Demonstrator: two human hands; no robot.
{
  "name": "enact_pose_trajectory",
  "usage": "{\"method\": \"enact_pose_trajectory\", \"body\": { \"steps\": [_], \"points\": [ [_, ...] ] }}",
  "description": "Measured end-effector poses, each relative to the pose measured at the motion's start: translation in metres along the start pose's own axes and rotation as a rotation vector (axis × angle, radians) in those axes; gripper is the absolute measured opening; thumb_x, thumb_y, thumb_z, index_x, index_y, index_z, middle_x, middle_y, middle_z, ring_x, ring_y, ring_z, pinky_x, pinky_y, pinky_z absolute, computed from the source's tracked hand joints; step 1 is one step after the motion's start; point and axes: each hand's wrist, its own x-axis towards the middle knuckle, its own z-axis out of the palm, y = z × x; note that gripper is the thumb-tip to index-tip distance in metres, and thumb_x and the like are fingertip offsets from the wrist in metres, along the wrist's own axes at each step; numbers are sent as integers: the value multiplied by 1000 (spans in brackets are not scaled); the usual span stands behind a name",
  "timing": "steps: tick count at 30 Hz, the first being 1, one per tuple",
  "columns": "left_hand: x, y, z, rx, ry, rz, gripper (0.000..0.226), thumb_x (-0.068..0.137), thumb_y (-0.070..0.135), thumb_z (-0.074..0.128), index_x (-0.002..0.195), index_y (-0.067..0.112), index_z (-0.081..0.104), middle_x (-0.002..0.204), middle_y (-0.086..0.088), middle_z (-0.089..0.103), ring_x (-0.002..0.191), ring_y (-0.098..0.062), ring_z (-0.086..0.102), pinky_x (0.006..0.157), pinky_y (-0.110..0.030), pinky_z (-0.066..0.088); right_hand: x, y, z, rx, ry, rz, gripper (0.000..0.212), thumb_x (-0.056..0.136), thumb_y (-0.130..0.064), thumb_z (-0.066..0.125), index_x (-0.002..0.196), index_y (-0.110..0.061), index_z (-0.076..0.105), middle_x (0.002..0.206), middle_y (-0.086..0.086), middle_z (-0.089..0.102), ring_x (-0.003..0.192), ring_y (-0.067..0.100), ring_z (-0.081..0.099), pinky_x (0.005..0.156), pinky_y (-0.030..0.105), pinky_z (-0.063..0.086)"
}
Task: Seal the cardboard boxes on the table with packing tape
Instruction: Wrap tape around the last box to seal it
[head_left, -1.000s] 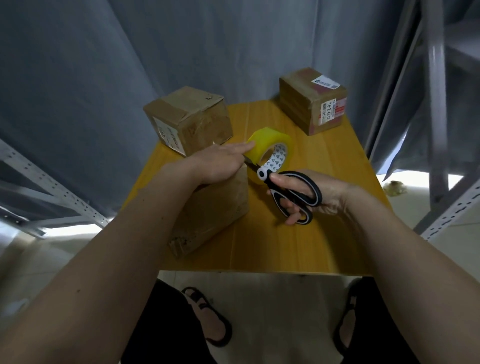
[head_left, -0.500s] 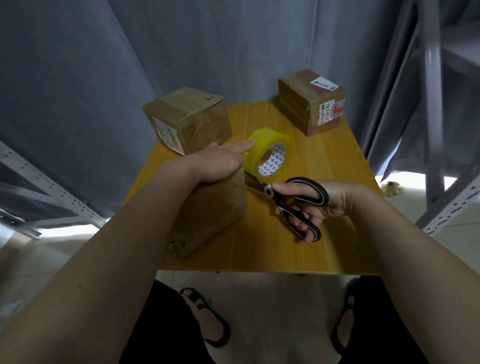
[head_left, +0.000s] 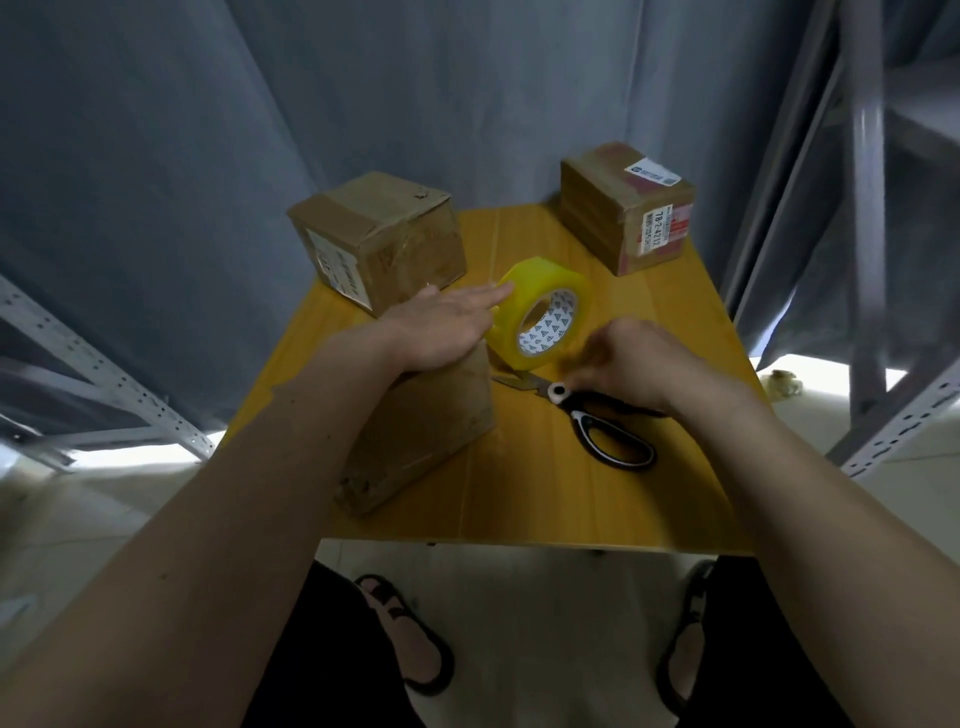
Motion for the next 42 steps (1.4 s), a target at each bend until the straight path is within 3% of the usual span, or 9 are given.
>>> {"method": "enact_pose_trajectory", "body": {
  "steps": [4, 6, 11, 15, 18, 25, 32, 38, 42],
  "points": [
    [1, 1, -1, -6, -9, 7, 50, 104, 29, 16, 153, 39, 9, 162, 9, 9, 147, -11, 13, 120, -42, 8, 10, -35, 14, 389, 270, -66, 37, 82, -35, 74, 107, -13, 58, 105, 2, 64, 98, 22, 60, 82, 38, 50],
    [2, 0, -2, -27, -17, 1, 51, 103, 27, 17, 153, 38, 11, 162, 8, 10, 147, -13, 14, 121, -43, 6, 12, -51, 27, 344, 439, -109, 40, 80, -26, 76, 102, -15, 45, 101, 6, 60, 95, 26, 58, 74, 38, 45],
    [3, 6, -4, -76, -11, 21, 52, 103, 24, 20, 154, 31, 13, 161, 5, 14, 148, -13, 13, 120, -44, 1, 20, -63, 56, -13, 683, -220, 58, 70, -26, 81, 114, -6, 49, 115, 17, 46, 107, 34, 43, 90, 40, 40],
    [1, 6, -5, -128, 11, -37, 54, 101, 28, 23, 151, 45, 11, 161, 2, 18, 147, -21, 16, 118, -41, 9, 31, -61, 55, -121, 734, -234, 55, 69, -24, 82, 112, -7, 53, 127, 20, 46, 116, 37, 42, 91, 42, 39],
    [0, 4, -5, -134, 21, -76, 54, 98, 34, 24, 147, 55, 10, 161, 1, 18, 147, -26, 16, 118, -47, 16, 37, -56, 51, -144, 724, -287, 50, 71, -22, 80, 110, -5, 54, 140, 19, 41, 135, 39, 32, 106, 47, 30],
    [2, 1, -3, -123, 27, -50, 49, 101, 42, 26, 146, 57, 12, 157, 13, 27, 147, -18, 20, 118, -46, 17, 50, -48, 37, 56, 704, -331, 34, 76, -22, 78, 100, -10, 57, 117, 7, 55, 117, 29, 41, 99, 37, 31],
    [1, 2, -4, -145, 37, -48, 51, 101, 36, 28, 149, 49, 19, 156, 11, 32, 146, -17, 23, 118, -45, 20, 52, -43, 34, 108, 704, -375, 22, 80, -24, 74, 93, -9, 65, 113, 9, 61, 112, 32, 46, 91, 37, 35],
    [4, 12, -19, -187, -1, -127, 37, 95, 27, 57, 132, 22, 59, 138, -3, 55, 126, -20, 48, 97, -26, 35, 49, -38, 36, 93, 703, -437, 10, 80, -16, 75, 81, -8, 70, 117, 9, 64, 114, 33, 48, 92, 41, 37],
    [13, 19, -24, -136, -36, -187, 57, 91, 29, 65, 143, 17, 45, 144, -4, 50, 132, -22, 46, 109, -33, 36, 50, -37, 38, 91, 741, -477, 8, 82, -11, 71, 78, -5, 68, 113, 11, 66, 109, 34, 53, 89, 40, 38]
  ]
}}
